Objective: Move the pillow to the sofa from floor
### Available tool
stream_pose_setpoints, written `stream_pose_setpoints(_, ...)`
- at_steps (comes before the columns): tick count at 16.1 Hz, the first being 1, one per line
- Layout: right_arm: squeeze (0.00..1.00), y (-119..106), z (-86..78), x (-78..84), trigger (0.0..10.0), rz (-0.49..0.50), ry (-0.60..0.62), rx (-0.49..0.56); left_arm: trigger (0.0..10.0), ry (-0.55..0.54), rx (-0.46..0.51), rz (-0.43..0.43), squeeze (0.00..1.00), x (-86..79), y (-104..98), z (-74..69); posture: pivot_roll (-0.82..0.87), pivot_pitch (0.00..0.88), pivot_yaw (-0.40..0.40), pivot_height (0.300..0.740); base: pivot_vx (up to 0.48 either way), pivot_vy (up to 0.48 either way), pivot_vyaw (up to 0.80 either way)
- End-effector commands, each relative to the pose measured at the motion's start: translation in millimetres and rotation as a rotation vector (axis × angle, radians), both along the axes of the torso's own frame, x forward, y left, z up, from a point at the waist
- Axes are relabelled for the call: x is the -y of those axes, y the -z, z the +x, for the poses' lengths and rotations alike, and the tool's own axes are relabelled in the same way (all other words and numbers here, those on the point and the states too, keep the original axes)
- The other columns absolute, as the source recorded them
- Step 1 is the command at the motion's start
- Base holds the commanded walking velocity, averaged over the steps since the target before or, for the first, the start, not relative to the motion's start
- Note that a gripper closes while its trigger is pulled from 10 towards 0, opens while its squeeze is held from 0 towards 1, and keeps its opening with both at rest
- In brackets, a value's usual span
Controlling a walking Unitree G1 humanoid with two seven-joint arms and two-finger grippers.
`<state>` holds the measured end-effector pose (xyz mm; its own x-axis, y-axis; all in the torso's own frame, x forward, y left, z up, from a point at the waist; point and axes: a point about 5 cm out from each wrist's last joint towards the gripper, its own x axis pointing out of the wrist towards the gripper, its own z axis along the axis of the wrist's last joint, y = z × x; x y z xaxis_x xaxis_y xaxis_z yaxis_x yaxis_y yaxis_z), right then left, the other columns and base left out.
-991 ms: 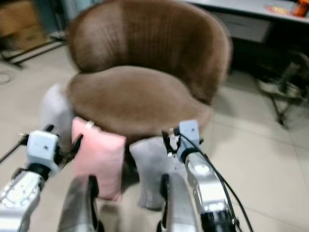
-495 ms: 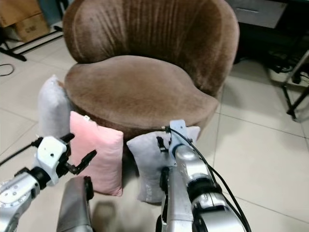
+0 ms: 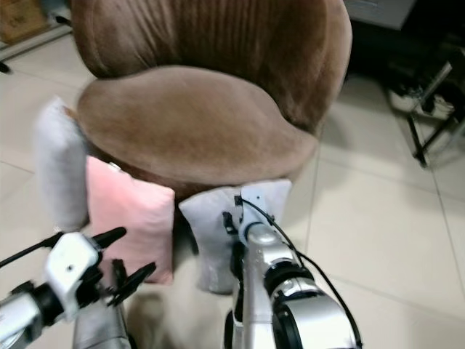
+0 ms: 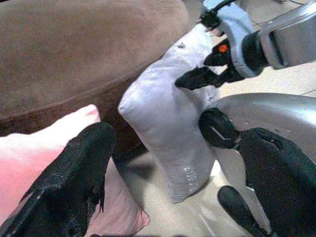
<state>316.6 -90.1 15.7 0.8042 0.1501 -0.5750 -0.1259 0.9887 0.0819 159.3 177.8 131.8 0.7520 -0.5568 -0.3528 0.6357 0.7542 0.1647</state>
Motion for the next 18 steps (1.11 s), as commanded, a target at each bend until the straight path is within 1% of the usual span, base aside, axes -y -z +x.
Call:
stream_pose_setpoints(1, 0.0, -7.8, 6.4, -0.4, 10.0, 0.051, 0.054, 0.043, 10.0, -0.008, -0.003, 0.008, 0.0, 0.4, -7.1, -9.6, -0.02, 0.182, -0.101, 0.471, 0.0, 0.0, 0.0)
stream_pose_setpoints(2, 0.0, -13.3, 9.8, -4.8, 10.0, 0.077, 0.067, 0.085, 10.0, -0.023, -0.013, 0.015, 0.0, -0.3, -11.0, -17.3, -0.02, 0.211, -0.108, 0.471, 0.0, 0.0, 0.0)
stream_pose_setpoints(3, 0.0, -16.2, 11.3, -7.8, 10.0, 0.12, 0.076, 0.102, 10.0, -0.031, -0.016, 0.019, 0.0, -0.5, -13.6, -21.8, -0.02, 0.216, -0.113, 0.471, 0.0, 0.0, 0.0)
stream_pose_setpoints(4, 0.0, -18.4, 12.1, -11.1, 10.0, 0.141, 0.065, 0.118, 10.0, -0.039, -0.017, 0.019, 0.0, -0.8, -14.4, -23.3, -0.02, 0.219, -0.115, 0.471, 0.0, 0.0, 0.0)
stream_pose_setpoints(6, 0.0, -23.5, 10.9, -26.8, 10.0, 0.207, 0.0, 0.169, 10.0, -0.052, -0.024, 0.025, 0.0, -0.7, -17.5, -33.0, -0.02, 0.223, -0.122, 0.471, 0.0, 0.0, 0.0)
stream_pose_setpoints(7, 0.0, -24.1, 10.5, -29.4, 10.0, 0.216, -0.008, 0.173, 10.0, -0.055, -0.027, 0.029, 0.0, -1.0, -18.2, -34.2, -0.02, 0.224, -0.122, 0.471, 0.0, 0.0, 0.0)
stream_pose_setpoints(8, 0.0, -21.4, 7.4, -34.8, 4.0, 0.194, -0.031, 0.164, 10.0, -0.062, -0.033, 0.034, 0.0, -1.7, -19.7, -36.9, -0.01, 0.225, -0.124, 0.471, 0.0, 0.0, 0.0)
stream_pose_setpoints(9, 0.0, -20.0, 5.9, -36.8, 2.1, 0.183, -0.041, 0.161, 10.0, -0.064, -0.036, 0.035, 0.0, -1.7, -20.2, -38.1, -0.01, 0.225, -0.123, 0.471, 0.0, 0.0, 0.0)
stream_pose_setpoints(10, 0.0, -18.6, 4.1, -39.7, 1.3, 0.171, -0.053, 0.158, 10.0, -0.064, -0.041, 0.038, 0.0, -1.6, -20.9, -40.3, 0.0, 0.223, -0.124, 0.471, 0.0, 0.0, 0.0)
stream_pose_setpoints(11, 0.0, -18.4, 3.5, -41.5, 1.2, 0.16, -0.064, 0.157, 10.0, -0.064, -0.043, 0.039, 0.0, -1.6, -21.0, -41.1, 0.0, 0.223, -0.124, 0.471, 0.0, 0.0, 0.0)
stream_pose_setpoints(12, 0.0, -18.3, 3.3, -42.9, 0.0, 0.147, -0.072, 0.155, 10.0, -0.063, -0.046, 0.039, 0.0, -1.4, -21.3, -41.6, 0.0, 0.219, -0.124, 0.471, 0.0, 0.0, 0.0)
stream_pose_setpoints(18, 0.0, -16.9, 3.0, -42.7, 0.0, 0.107, -0.058, 0.141, 10.0, -0.06, -0.058, 0.042, 0.0, -2.1, -21.8, -43.5, 0.0, 0.219, -0.118, 0.471, 0.0, 0.0, 0.0)
